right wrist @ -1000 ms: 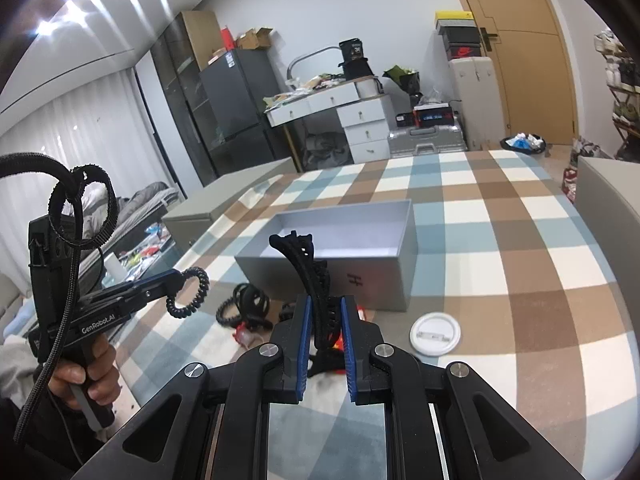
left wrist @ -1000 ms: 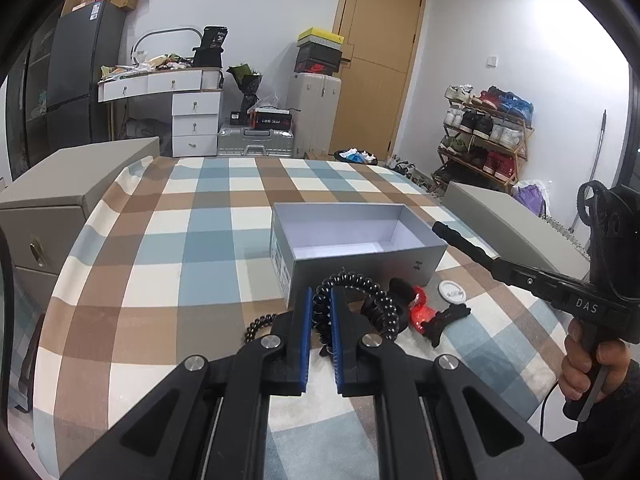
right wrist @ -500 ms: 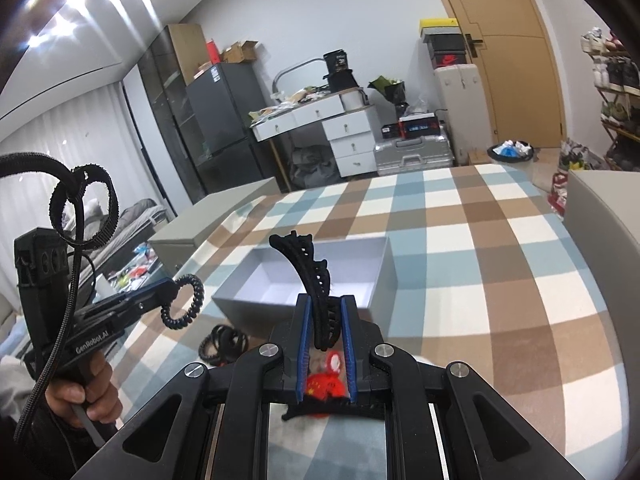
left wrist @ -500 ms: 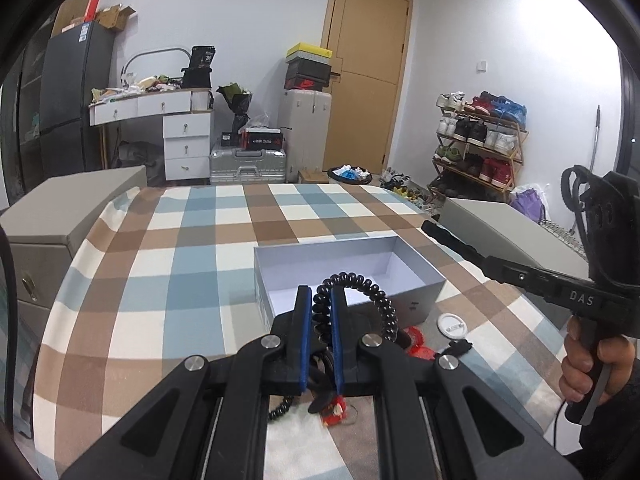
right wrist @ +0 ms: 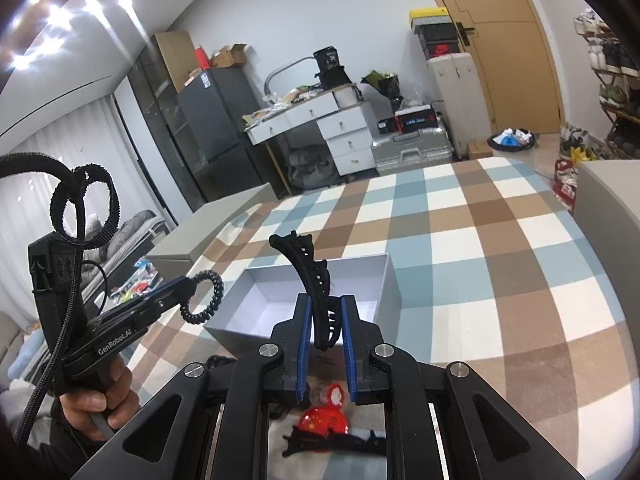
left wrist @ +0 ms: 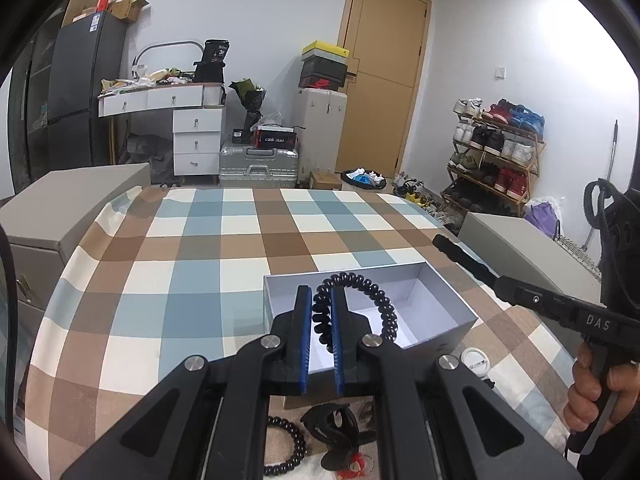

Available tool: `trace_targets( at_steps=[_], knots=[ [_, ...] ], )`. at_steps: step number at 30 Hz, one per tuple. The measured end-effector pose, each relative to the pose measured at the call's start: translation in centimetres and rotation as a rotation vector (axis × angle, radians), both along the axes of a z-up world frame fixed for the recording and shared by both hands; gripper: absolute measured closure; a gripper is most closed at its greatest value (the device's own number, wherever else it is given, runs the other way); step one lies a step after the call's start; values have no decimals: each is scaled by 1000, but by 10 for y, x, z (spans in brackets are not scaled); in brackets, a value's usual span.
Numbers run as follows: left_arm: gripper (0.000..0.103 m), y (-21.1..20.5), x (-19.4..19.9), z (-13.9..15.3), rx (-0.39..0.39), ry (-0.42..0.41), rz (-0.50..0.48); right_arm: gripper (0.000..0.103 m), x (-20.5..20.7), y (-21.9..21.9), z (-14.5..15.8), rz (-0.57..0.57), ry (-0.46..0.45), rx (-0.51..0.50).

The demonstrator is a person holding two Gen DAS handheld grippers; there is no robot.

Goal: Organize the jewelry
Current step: 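Carry the comb in the right gripper and bracelet in the left gripper over the grey box, then open both grippers to drop the comb and bracelet into the grey box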

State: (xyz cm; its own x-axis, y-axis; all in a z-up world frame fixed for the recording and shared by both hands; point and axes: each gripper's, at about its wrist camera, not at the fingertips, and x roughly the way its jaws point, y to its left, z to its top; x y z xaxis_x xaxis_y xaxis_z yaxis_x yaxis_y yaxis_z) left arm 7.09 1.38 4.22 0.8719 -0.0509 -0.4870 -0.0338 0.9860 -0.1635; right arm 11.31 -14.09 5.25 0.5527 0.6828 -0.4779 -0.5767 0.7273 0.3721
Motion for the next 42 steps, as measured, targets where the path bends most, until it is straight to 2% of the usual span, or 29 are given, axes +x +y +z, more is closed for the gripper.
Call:
trace_targets(
  at_steps=[17, 36, 42],
  knots=[
    [98, -3, 18, -10, 22, 46, 16, 89, 24, 29, -22, 17, 70, -19],
    [98, -10, 35, -25, 62, 114, 32, 89, 25, 30, -30, 23, 102, -35],
    [98, -12, 34, -24, 52, 103, 18, 89, 25, 31, -30, 44, 102, -37]
  ],
)
